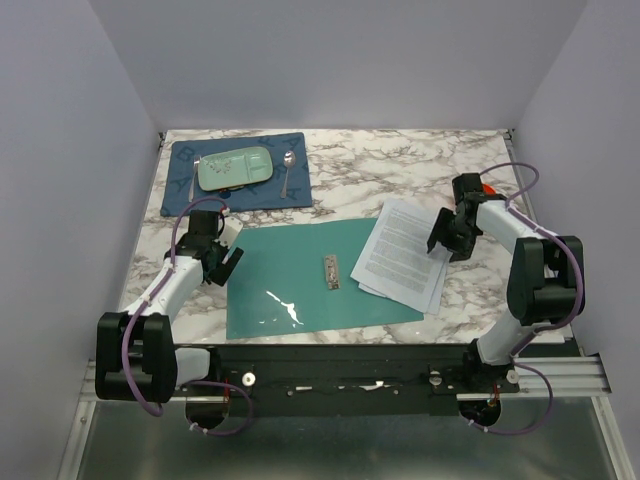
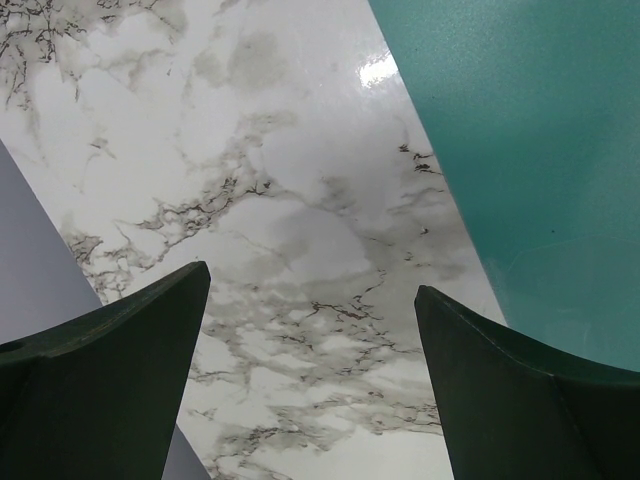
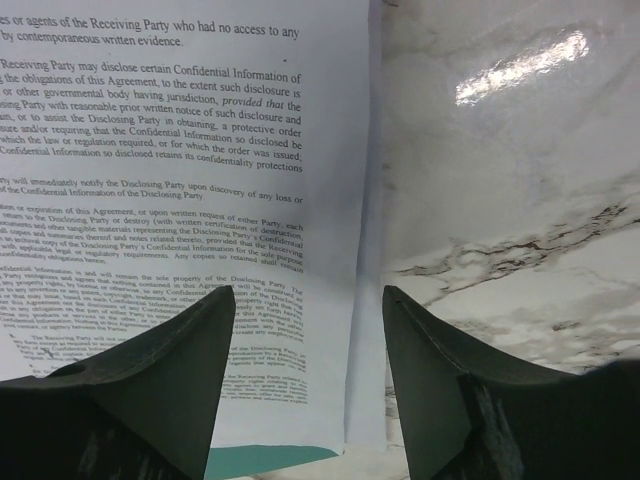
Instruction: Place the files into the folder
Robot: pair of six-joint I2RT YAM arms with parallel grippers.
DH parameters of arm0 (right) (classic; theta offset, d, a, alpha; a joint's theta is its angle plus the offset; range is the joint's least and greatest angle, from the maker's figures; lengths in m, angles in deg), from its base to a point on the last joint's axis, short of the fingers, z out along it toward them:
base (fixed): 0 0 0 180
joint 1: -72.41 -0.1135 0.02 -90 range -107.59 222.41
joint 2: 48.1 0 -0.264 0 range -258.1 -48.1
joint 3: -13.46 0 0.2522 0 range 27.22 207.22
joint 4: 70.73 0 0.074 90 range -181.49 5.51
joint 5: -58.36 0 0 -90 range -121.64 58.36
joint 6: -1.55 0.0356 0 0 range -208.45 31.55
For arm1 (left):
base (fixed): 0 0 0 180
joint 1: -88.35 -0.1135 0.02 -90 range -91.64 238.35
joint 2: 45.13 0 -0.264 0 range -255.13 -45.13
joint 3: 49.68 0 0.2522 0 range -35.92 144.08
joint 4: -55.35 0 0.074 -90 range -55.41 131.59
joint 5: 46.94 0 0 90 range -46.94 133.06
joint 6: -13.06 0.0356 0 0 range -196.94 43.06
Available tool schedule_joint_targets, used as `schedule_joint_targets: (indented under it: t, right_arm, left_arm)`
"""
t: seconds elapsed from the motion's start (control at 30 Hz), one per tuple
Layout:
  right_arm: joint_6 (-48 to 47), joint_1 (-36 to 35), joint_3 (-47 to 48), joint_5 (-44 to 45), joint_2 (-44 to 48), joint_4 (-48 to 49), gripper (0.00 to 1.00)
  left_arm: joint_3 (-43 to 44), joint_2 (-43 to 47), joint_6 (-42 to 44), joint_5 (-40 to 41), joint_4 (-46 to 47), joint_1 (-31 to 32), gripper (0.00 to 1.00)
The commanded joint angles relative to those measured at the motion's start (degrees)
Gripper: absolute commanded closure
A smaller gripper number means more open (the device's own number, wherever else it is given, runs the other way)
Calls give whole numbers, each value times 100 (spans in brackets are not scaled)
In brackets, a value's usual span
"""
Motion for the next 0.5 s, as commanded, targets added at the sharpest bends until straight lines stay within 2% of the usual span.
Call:
schedule_joint_targets:
  t: [0.0,0.33,0.47]
  right_arm:
    - [-158,33,-155,299,-179,-75,31]
    - [-255,33,-357,115,-311,241,40]
    - [-211,33,-366,176,-145,136,40]
  left_arm:
    - [43,152,-5,-33,-80,-19,1]
    - [17,293,21,-33,-115,-45,1]
    - [-27,302,47,-50,-89,-63,1]
